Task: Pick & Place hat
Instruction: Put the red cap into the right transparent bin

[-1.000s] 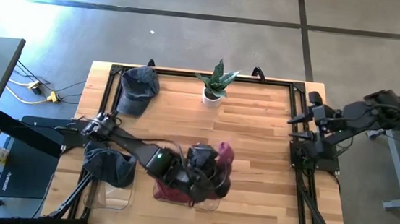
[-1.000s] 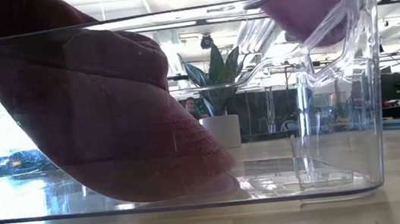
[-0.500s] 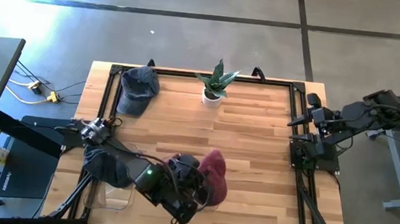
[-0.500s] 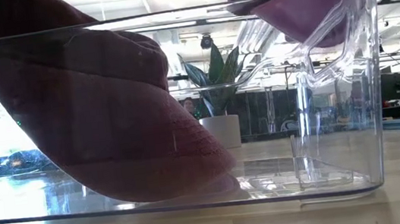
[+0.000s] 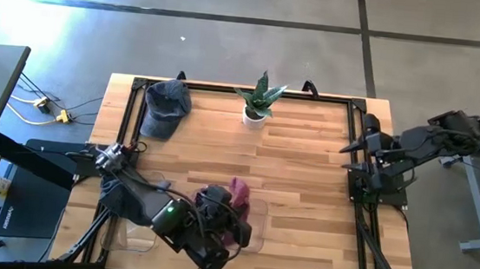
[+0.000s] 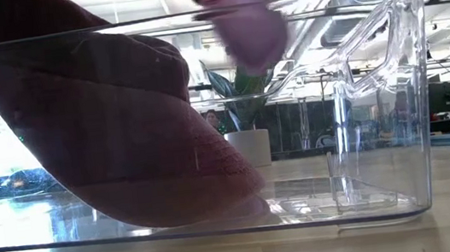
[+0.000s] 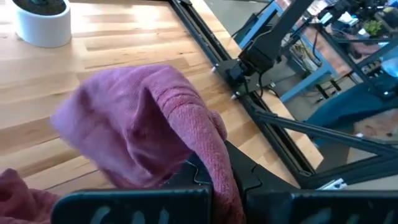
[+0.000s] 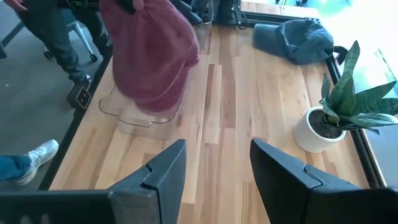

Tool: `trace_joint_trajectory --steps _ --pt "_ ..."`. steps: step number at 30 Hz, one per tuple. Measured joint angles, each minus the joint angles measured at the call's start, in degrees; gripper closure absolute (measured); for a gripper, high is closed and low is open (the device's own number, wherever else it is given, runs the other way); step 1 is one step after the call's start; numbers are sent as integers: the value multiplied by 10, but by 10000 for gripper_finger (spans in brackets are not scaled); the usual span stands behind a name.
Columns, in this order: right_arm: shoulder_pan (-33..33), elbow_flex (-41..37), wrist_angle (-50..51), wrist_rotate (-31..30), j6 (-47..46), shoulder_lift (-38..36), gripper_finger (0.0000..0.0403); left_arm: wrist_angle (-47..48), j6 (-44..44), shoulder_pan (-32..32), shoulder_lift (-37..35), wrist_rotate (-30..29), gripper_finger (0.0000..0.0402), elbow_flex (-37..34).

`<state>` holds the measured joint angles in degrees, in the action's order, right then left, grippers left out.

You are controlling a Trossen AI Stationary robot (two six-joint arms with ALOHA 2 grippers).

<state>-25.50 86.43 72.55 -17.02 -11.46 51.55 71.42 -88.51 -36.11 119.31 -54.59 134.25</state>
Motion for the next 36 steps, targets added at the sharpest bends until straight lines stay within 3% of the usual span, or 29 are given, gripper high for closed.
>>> trace_joint_trajectory --steps 10,18,27,36 --pt "0 0 0 1 5 11 228 -28 -89 4 73 -83 401 -6" --pt "0 0 0 8 11 10 228 17 -219 2 126 -30 401 -6" --pt "0 0 0 9 15 10 228 187 -347 -15 127 97 401 -5" --pt "0 0 -1 9 15 10 228 186 -400 -14 147 209 379 -10"
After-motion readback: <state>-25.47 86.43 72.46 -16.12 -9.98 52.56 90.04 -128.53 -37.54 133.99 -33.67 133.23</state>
